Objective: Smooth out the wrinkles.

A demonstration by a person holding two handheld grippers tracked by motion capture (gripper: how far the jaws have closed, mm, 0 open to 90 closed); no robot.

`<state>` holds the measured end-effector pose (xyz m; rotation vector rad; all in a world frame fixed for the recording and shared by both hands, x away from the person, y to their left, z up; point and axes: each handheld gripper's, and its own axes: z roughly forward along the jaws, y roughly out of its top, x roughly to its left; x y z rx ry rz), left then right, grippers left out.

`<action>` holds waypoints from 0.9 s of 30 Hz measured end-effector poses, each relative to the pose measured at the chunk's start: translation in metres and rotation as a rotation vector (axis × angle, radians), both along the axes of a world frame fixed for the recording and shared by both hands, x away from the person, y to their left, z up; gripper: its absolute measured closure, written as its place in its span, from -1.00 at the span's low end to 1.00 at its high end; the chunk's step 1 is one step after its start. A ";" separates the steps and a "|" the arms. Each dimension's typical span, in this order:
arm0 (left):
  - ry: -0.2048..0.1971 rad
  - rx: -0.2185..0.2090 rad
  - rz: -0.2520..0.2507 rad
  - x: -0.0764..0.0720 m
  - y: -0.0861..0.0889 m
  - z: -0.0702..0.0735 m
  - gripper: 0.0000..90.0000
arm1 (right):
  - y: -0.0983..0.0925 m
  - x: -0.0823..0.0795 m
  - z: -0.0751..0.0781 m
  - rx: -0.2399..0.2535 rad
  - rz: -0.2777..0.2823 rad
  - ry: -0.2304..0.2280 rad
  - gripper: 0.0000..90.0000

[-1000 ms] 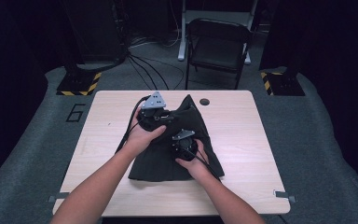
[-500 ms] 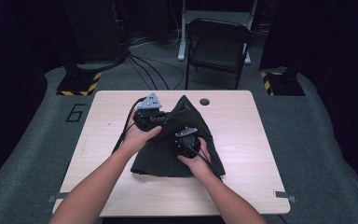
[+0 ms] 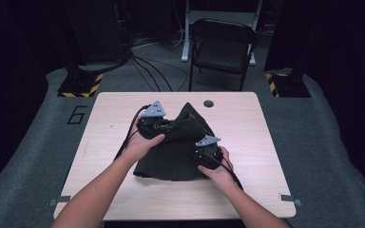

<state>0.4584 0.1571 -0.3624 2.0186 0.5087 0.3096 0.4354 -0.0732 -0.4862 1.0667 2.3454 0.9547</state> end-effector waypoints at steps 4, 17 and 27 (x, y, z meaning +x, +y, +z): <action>0.010 0.009 -0.014 -0.003 -0.008 -0.009 0.81 | -0.017 0.002 -0.003 0.027 -0.030 0.018 -0.03; 0.055 0.026 -0.042 -0.008 -0.020 -0.036 0.80 | -0.037 0.009 -0.021 0.049 -0.097 0.080 -0.04; 0.095 0.054 -0.049 -0.009 -0.032 -0.062 0.80 | -0.051 0.009 -0.019 0.122 -0.067 0.095 -0.06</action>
